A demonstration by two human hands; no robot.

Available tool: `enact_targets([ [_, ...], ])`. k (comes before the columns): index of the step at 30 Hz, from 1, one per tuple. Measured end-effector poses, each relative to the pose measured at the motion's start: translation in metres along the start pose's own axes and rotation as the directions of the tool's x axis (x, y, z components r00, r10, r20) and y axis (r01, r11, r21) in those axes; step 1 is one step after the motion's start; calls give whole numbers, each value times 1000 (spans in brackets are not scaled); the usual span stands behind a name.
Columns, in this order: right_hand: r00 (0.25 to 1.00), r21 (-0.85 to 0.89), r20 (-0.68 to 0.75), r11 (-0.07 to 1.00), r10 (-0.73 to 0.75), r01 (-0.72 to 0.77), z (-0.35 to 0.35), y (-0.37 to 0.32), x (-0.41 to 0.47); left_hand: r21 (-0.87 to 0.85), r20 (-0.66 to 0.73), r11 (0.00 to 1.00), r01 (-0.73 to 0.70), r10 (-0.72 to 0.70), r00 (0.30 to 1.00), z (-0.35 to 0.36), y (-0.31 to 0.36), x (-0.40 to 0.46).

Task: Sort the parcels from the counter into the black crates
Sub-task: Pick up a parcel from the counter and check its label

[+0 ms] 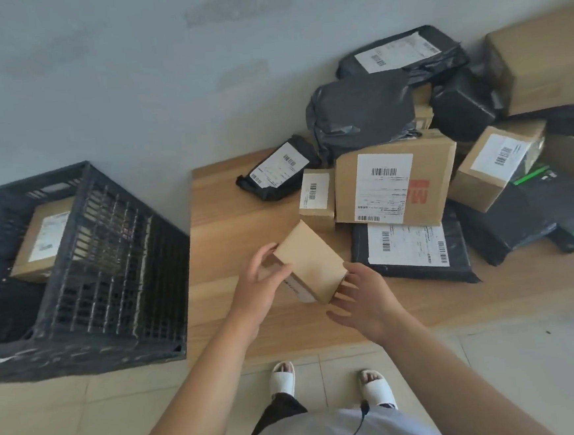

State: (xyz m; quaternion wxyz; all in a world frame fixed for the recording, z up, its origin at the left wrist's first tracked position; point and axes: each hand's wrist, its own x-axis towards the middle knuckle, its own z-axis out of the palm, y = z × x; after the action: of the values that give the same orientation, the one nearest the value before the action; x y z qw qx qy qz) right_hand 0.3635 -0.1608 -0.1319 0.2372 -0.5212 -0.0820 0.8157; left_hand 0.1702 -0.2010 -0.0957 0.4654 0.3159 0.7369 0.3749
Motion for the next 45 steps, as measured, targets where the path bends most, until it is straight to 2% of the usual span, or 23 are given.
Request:
enact_targets([
  [2,999,-23,47,1000,7,-6,8,-7,-4,-80,-45,997,-23,20,999,1,9,-10],
  [5,996,-119,89,993,3,8,20,-12,-11,-216,-208,974,-66,20,978,4,19,-24],
  [7,995,-188,98,982,16,3,24,-12,-16,-249,-295,965,-87,10,956,8,18,-33],
  [12,993,-295,108,955,58,-24,13,-14,-30,-290,-348,954,-70,-37,937,20,14,-47],
  [14,996,-340,79,941,36,-7,6,-19,-39,-225,-355,970,-95,9,935,23,15,-51],
  [16,994,-410,51,906,-97,109,-1,-29,-50,-7,-362,985,-170,156,919,26,18,-57],
  [19,926,-559,159,742,-343,371,-7,-51,-76,240,-249,914,-327,384,889,31,30,-70],
  [21,873,-613,272,626,-405,482,-7,-64,-95,342,-92,843,-415,469,878,39,40,-78],
  [24,834,-662,368,514,-411,545,-7,-73,-113,453,121,711,-537,548,828,55,50,-88],
  [28,823,-766,347,370,-449,525,-15,-75,-120,550,249,567,-614,590,768,72,56,-92],
  [31,834,-787,322,363,-448,499,-23,-78,-119,551,304,563,-616,552,776,76,56,-94],
  [33,844,-778,306,394,-441,488,-27,-81,-116,450,291,648,-614,544,787,74,55,-95],
  [36,848,-737,299,459,-437,496,-35,-87,-110,230,76,839,-493,489,869,60,58,-93],
  [37,841,-711,315,477,-440,516,-37,-89,-110,170,-27,898,-405,415,909,53,59,-91],
  [39,814,-666,372,482,-446,569,-43,-92,-111,-42,-141,988,-150,143,980,38,60,-85],
  [40,796,-648,411,473,-444,597,-45,-93,-112,-195,-113,981,-16,-6,994,31,58,-81],
  [41,778,-629,450,462,-439,625,-47,-93,-112,-340,-28,935,99,-115,993,25,55,-78],
  [42,756,-607,488,453,-435,653,-49,-93,-112,-434,70,882,184,-170,983,19,52,-78],
  [45,699,-559,584,420,-413,715,-50,-90,-114,-519,216,816,254,-162,963,12,47,-84],
])
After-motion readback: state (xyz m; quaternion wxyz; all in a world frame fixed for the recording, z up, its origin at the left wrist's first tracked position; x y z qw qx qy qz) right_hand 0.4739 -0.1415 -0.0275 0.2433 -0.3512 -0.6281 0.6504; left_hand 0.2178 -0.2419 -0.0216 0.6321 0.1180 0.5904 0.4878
